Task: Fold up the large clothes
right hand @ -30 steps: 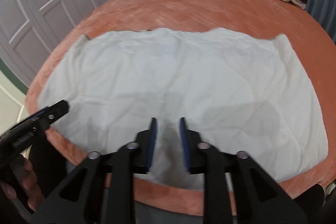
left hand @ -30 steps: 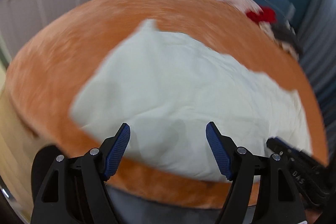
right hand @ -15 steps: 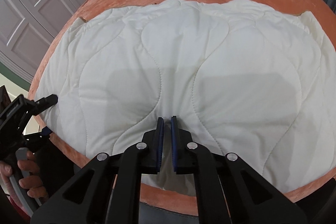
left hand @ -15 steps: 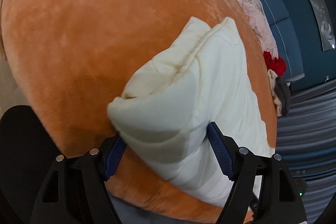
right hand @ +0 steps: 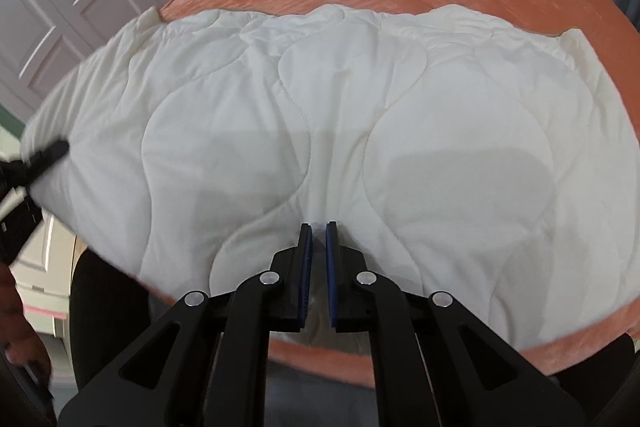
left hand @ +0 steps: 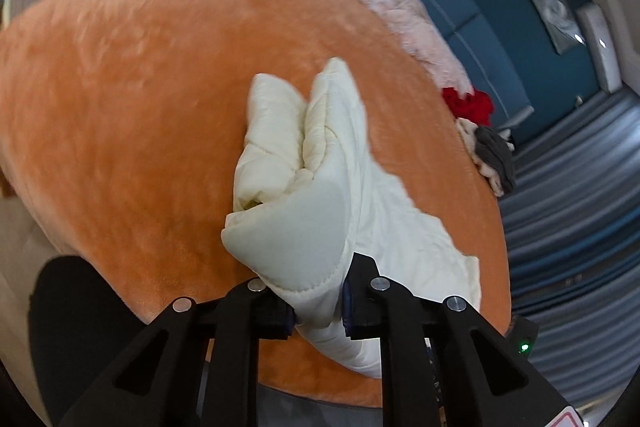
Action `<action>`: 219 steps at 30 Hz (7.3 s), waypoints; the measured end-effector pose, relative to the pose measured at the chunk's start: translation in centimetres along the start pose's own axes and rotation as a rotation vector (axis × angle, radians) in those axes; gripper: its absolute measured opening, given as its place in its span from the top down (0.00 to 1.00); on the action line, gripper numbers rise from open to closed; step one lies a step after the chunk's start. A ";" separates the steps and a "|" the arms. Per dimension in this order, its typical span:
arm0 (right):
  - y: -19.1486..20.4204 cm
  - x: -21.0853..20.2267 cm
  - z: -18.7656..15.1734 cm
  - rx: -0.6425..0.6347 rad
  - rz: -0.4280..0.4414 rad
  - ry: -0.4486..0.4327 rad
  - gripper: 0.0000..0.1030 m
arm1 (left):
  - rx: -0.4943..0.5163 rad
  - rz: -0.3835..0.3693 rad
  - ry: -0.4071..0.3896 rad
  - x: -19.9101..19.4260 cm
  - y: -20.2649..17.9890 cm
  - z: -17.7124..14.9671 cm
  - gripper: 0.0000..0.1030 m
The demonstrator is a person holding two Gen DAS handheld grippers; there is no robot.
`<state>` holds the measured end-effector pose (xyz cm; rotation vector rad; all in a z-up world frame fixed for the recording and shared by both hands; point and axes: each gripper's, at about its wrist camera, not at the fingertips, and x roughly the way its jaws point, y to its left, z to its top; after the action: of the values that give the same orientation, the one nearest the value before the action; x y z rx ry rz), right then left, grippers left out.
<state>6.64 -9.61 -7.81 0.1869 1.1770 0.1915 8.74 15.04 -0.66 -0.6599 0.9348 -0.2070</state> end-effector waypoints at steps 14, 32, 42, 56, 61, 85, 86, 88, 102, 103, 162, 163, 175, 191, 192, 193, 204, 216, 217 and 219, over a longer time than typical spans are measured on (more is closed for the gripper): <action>1.9 0.5 -0.7 0.034 0.203 0.037 0.94 | 0.464 -0.053 -0.047 -3.5 -13.7 -3.6 0.88; -14.8 -10.8 -5.9 0.284 0.010 -0.124 0.94 | 0.689 -0.025 0.207 8.2 -21.6 -14.1 0.88; -14.5 -15.7 -3.5 0.240 -0.012 -0.246 0.70 | 0.762 0.015 0.177 7.8 -21.7 -17.0 0.48; -8.1 -15.3 2.2 0.104 0.080 -0.214 0.30 | 0.582 0.204 0.207 4.7 -11.6 -15.5 0.21; -8.2 -13.1 2.5 0.133 0.104 -0.151 0.60 | 0.586 0.261 0.223 6.4 -9.9 -15.7 0.23; -15.0 -8.4 -5.6 0.232 -0.108 -0.107 0.79 | 0.601 0.285 0.313 10.9 -9.8 -16.3 0.75; -15.0 -8.1 -5.5 0.235 -0.105 -0.105 0.78 | 0.599 0.288 0.315 11.1 -9.7 -16.3 0.75; -15.4 -7.6 -5.7 0.237 -0.100 -0.104 0.78 | 0.597 0.293 0.318 11.4 -9.6 -16.3 0.76; -16.8 -9.2 -5.9 0.277 -0.041 -0.125 0.62 | 0.600 0.294 0.344 10.3 -9.8 -15.7 0.68; -16.8 -10.1 -6.0 0.279 -0.045 -0.131 0.59 | 0.594 0.282 0.350 9.5 -9.7 -15.5 0.68; -20.9 -1.3 4.7 0.323 -0.205 -0.262 0.75 | 0.671 0.270 0.093 25.3 -20.4 -9.3 0.68; -20.9 -1.2 4.7 0.322 -0.204 -0.263 0.75 | 0.672 0.273 0.089 25.4 -20.4 -9.4 0.68; -21.0 -0.7 4.8 0.318 -0.198 -0.275 0.75 | 0.678 0.291 0.066 26.1 -20.2 -9.7 0.67; -20.9 -0.5 4.6 0.318 -0.202 -0.295 0.75 | 0.698 0.316 0.038 26.4 -20.2 -10.1 0.67; -20.9 -0.5 4.6 0.318 -0.201 -0.294 0.75 | 0.699 0.318 0.037 26.4 -20.3 -10.2 0.67; -20.9 -0.5 4.6 0.317 -0.202 -0.294 0.75 | 0.700 0.320 0.037 26.5 -20.3 -10.1 0.67; -21.2 -0.9 4.6 0.333 -0.173 -0.291 0.74 | 0.700 0.322 0.046 26.0 -20.5 -9.9 0.66; -24.2 -9.5 -0.7 0.474 0.003 -0.243 0.42 | 0.448 0.205 0.170 15.8 -16.6 -7.4 0.23; -24.4 -9.5 -1.3 0.487 0.023 -0.227 0.42 | 0.401 0.194 0.193 15.4 -15.6 -7.2 0.23; -25.0 -9.1 -2.4 0.528 0.057 -0.213 0.39 | 0.328 0.170 0.228 15.0 -14.1 -7.2 0.23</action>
<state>2.30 -35.96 -6.70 0.6890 0.9901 -0.0929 13.41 -5.77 -5.19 -0.2554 1.1397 -0.2804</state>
